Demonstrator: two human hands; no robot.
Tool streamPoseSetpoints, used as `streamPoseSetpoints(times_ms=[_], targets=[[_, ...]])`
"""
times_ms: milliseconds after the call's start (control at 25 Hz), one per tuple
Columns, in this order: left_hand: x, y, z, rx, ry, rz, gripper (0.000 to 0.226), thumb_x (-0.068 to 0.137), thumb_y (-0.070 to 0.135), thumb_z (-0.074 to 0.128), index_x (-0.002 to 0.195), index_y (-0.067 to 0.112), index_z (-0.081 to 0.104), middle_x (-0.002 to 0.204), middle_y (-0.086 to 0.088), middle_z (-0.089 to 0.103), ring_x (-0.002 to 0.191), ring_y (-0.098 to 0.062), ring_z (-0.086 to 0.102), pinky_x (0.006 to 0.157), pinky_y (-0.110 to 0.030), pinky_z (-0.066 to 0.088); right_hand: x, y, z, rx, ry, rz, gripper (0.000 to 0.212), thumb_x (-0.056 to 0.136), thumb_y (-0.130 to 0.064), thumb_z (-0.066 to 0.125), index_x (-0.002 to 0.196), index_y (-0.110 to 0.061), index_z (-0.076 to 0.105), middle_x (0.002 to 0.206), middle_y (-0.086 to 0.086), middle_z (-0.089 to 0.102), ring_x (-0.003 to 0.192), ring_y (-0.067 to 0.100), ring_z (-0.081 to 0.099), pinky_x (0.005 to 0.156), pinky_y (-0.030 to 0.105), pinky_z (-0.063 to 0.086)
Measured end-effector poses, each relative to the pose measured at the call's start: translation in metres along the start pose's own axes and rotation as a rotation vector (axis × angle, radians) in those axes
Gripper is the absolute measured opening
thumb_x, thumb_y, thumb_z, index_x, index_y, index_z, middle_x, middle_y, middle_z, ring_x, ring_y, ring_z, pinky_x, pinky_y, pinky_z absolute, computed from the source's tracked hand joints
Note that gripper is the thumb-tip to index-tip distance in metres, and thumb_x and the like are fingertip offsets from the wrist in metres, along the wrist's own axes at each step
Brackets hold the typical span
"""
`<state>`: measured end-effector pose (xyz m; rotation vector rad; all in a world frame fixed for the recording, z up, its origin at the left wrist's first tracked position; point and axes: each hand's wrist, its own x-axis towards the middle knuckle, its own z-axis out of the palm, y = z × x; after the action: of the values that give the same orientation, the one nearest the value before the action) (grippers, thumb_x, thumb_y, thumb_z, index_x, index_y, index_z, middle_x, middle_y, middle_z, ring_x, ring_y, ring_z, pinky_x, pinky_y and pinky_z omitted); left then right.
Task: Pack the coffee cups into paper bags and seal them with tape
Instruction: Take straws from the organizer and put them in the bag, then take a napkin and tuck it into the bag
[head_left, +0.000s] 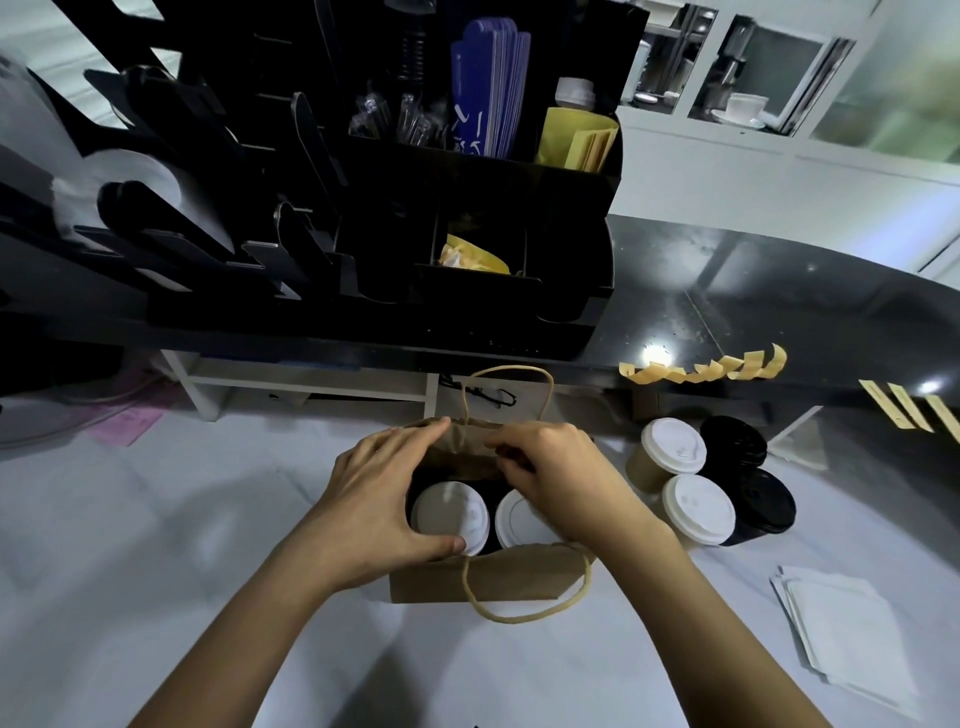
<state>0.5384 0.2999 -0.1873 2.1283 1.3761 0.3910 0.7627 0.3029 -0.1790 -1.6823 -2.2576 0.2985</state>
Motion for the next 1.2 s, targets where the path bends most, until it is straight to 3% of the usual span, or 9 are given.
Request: streamPoseSetpoints(times_ms=[240,360,520,680,840,960,1120,1200], targets=[[0.0,-0.002,0.003,0.018,0.14,0.038,0.054,0.093,0.049,0.058,0.142,0.047,0.035,0.141,0.022,0.042,0.134,-0.008,0.028,0.105,-0.032,0.032,-0.02,0.009,-0.023,0.082,0.162,0.057,0.019,0.096,-0.018,0.063,0.111,-0.023,0.073,0.097,-0.007,0.071,0.089,0.012,0.064,0.08,0.033,0.054],[-0.001,0.008,-0.002,0.051,0.199,0.077,0.039,0.095,0.043,0.057,0.133,0.044,0.046,0.128,0.023,0.046,0.125,-0.007,0.033,0.1,-0.029,0.029,-0.034,0.016,-0.031,0.118,0.229,0.113,0.015,0.096,-0.019,0.063,0.106,-0.023,0.073,0.093,-0.01,0.07,0.086,0.008,0.063,0.079,0.033,0.054],[-0.006,0.025,-0.013,0.044,0.252,0.156,0.034,0.096,0.037,0.057,0.13,0.038,0.053,0.123,0.021,0.049,0.121,-0.004,0.034,0.098,-0.029,0.029,-0.053,0.022,-0.04,0.173,0.295,0.207,0.012,0.097,-0.022,0.063,0.102,-0.022,0.073,0.09,-0.008,0.071,0.085,0.008,0.065,0.079,0.035,0.055],[-0.01,0.048,-0.023,0.04,0.264,0.241,0.034,0.095,0.041,0.053,0.129,0.039,0.054,0.123,0.021,0.051,0.122,-0.004,0.037,0.095,-0.028,0.032,-0.075,0.025,-0.05,0.2,0.369,0.268,0.013,0.097,-0.019,0.064,0.103,-0.02,0.076,0.089,-0.014,0.07,0.087,0.004,0.063,0.08,0.023,0.053],[-0.008,0.08,-0.032,0.044,0.27,0.306,0.031,0.094,0.045,0.05,0.124,0.043,0.055,0.116,0.026,0.051,0.114,0.0,0.039,0.084,-0.017,0.034,-0.09,0.037,-0.06,0.272,0.407,0.298,0.012,0.096,-0.018,0.066,0.102,-0.02,0.076,0.087,-0.015,0.07,0.087,0.001,0.064,0.078,0.013,0.05],[-0.006,0.111,-0.026,0.029,0.27,0.346,0.032,0.094,0.047,0.048,0.124,0.041,0.057,0.116,0.03,0.051,0.115,0.005,0.037,0.089,-0.007,0.03,-0.105,0.052,-0.071,0.295,0.424,0.297,0.012,0.095,-0.018,0.066,0.101,-0.022,0.076,0.086,-0.014,0.071,0.085,0.003,0.066,0.077,0.013,0.051],[-0.004,0.155,-0.002,0.054,0.243,0.421,0.034,0.094,0.049,0.047,0.124,0.04,0.058,0.115,0.028,0.052,0.115,0.003,0.039,0.089,-0.013,0.031,-0.134,0.078,-0.089,0.333,0.464,0.338,0.011,0.095,-0.017,0.067,0.097,-0.025,0.075,0.086,-0.018,0.071,0.085,0.001,0.067,0.073,0.012,0.049],[-0.004,0.177,0.018,0.056,0.219,0.456,0.03,0.098,0.048,0.047,0.123,0.038,0.06,0.114,0.027,0.052,0.113,0.001,0.04,0.09,-0.018,0.033,-0.155,0.095,-0.098,0.356,0.476,0.369,0.011,0.095,-0.017,0.067,0.095,-0.024,0.075,0.084,-0.02,0.071,0.083,0.003,0.068,0.069,0.018,0.054]])
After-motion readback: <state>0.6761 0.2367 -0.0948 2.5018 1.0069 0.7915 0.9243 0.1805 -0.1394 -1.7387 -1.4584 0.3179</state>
